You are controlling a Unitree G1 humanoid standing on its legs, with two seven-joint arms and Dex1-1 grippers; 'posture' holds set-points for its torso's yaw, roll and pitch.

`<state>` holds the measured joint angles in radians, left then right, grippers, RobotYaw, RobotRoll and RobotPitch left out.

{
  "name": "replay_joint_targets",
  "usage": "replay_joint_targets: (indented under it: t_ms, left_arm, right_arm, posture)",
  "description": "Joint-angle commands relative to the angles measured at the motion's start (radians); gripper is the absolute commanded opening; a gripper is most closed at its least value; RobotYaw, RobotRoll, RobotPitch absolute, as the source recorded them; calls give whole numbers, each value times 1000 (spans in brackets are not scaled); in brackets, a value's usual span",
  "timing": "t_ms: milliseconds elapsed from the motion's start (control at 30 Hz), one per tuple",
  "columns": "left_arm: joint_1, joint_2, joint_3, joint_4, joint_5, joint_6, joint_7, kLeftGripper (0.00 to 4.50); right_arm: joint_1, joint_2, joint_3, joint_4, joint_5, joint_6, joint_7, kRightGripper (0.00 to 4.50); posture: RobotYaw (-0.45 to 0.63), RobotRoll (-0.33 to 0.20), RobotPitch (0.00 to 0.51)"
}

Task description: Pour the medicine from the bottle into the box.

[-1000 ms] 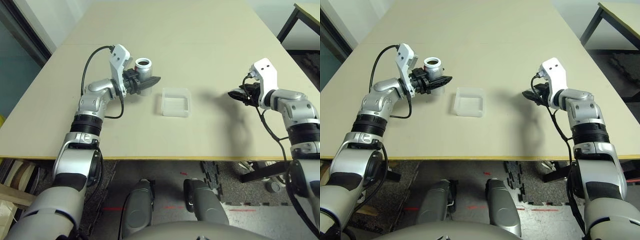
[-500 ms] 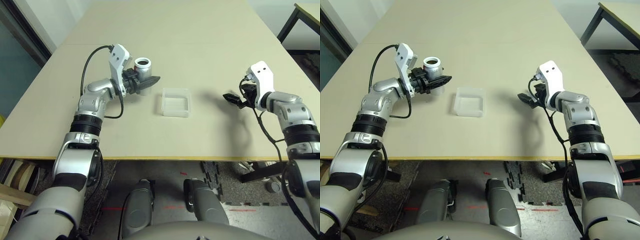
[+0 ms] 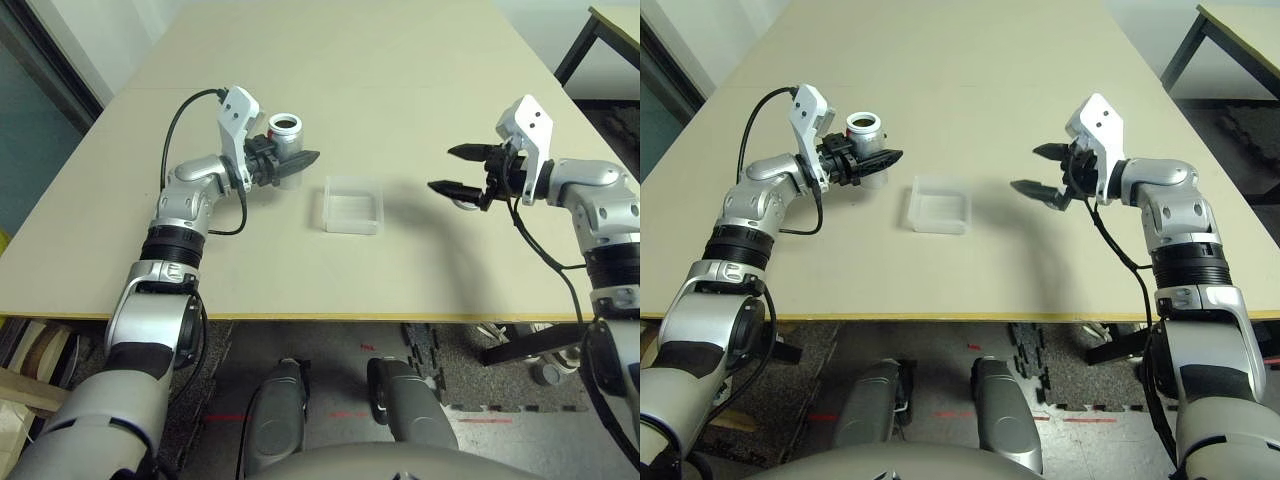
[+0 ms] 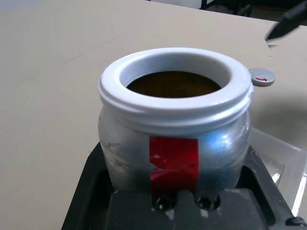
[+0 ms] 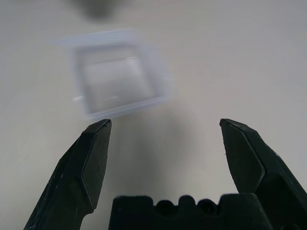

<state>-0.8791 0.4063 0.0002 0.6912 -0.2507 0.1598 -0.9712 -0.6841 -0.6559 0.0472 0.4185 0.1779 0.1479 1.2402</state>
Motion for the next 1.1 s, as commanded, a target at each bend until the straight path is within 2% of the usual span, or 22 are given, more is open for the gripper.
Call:
replay_joint_targets:
  t_ms: [33,400,1100]
  left_arm:
    - [-12,4,0,25,15,-9,-13,2646]
    - [-12,13,-2,23,14,11,-33,2646]
    - [-31,25,-13,46,51,7,-34,2646]
  right_arm:
    - [20,7,28,-12,1,-43,36,4500]
    - [52,90,30,-15,49,-8,50,4500]
    - [14,74,-10,93,85,-23,68,4500]
  posture:
    - [-72,0,121]
    - [-65,0,112]
    - [-74,0,113]
